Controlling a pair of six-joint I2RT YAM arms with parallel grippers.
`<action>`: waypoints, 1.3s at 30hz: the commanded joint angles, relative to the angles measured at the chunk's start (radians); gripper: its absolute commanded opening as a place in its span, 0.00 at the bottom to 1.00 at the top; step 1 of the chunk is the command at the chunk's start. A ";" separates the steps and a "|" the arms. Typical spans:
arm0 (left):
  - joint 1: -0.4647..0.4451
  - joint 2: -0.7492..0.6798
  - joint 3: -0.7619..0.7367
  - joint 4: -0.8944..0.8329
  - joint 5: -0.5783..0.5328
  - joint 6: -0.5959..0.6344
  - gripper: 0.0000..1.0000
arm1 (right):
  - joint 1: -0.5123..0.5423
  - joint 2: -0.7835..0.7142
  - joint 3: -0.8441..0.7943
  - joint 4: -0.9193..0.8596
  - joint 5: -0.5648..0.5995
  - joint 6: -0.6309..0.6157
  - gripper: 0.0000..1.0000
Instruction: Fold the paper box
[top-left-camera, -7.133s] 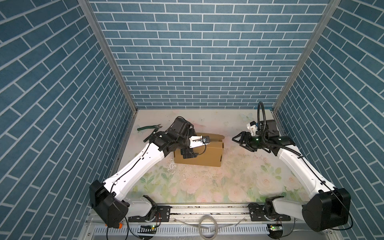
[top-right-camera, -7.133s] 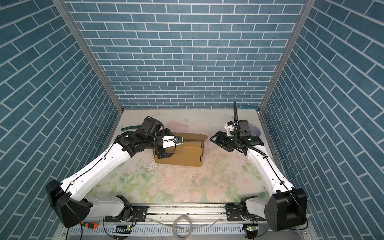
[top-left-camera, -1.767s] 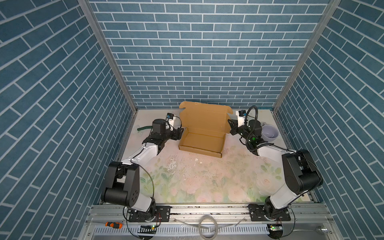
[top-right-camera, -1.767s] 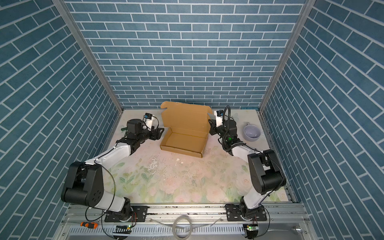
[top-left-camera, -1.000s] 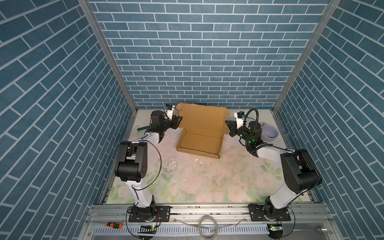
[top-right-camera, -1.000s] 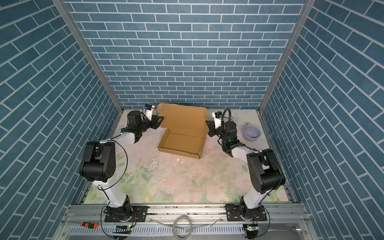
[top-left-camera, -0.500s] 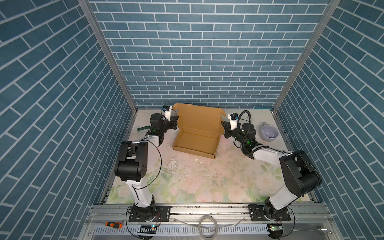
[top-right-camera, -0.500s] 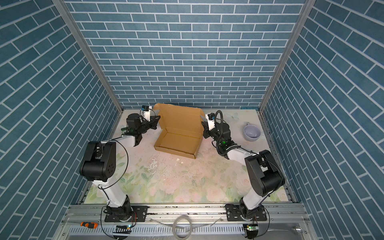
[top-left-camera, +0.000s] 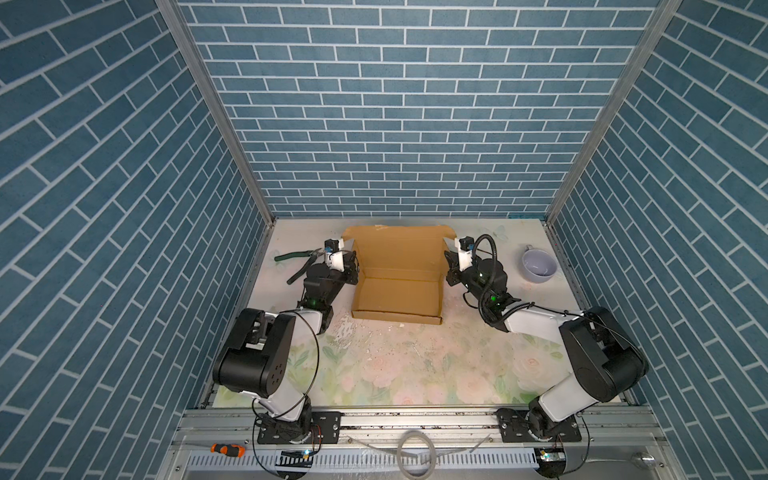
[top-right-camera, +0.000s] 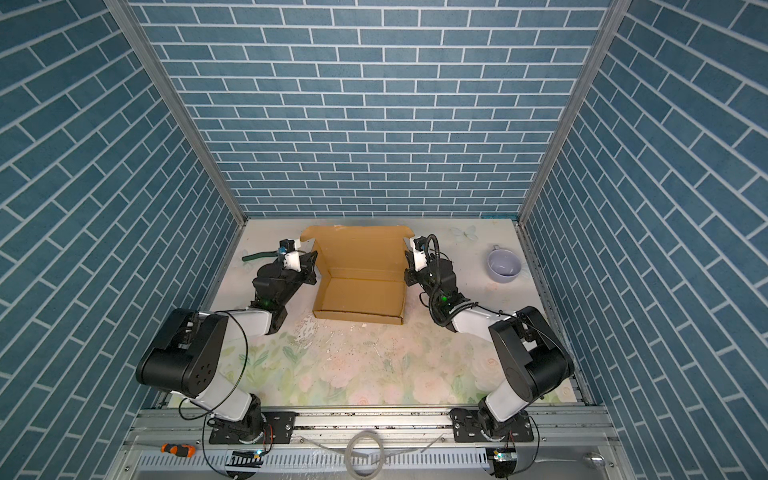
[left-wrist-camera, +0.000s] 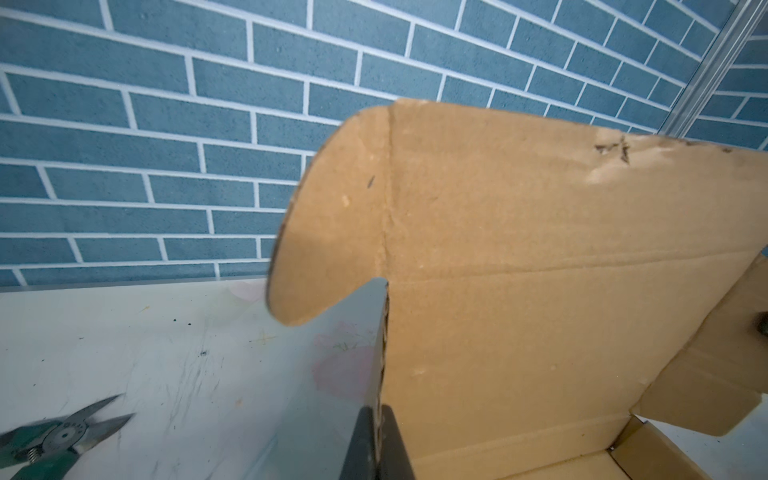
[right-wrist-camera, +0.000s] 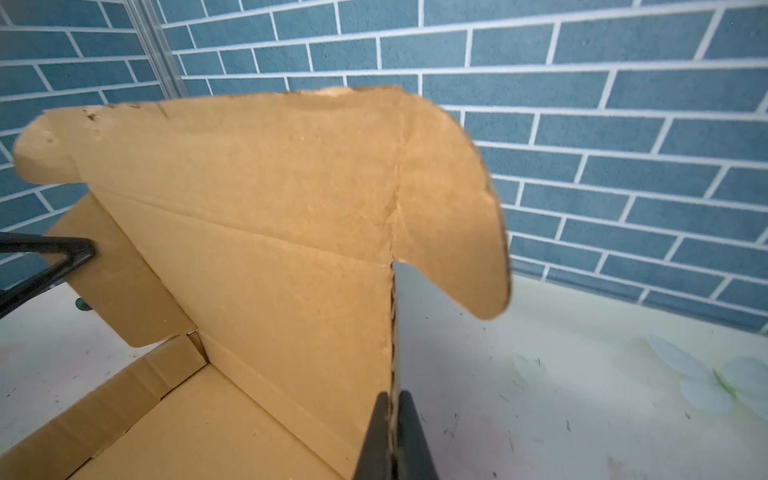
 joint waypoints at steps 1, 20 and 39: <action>-0.029 0.027 -0.102 0.078 -0.035 -0.027 0.00 | 0.034 -0.024 -0.042 0.002 -0.018 0.089 0.04; -0.122 0.016 -0.295 0.249 -0.173 -0.065 0.00 | 0.165 -0.053 -0.161 -0.079 0.152 0.423 0.09; -0.137 -0.019 -0.328 0.189 -0.206 0.061 0.00 | -0.032 -0.674 -0.080 -0.981 -0.280 0.117 0.33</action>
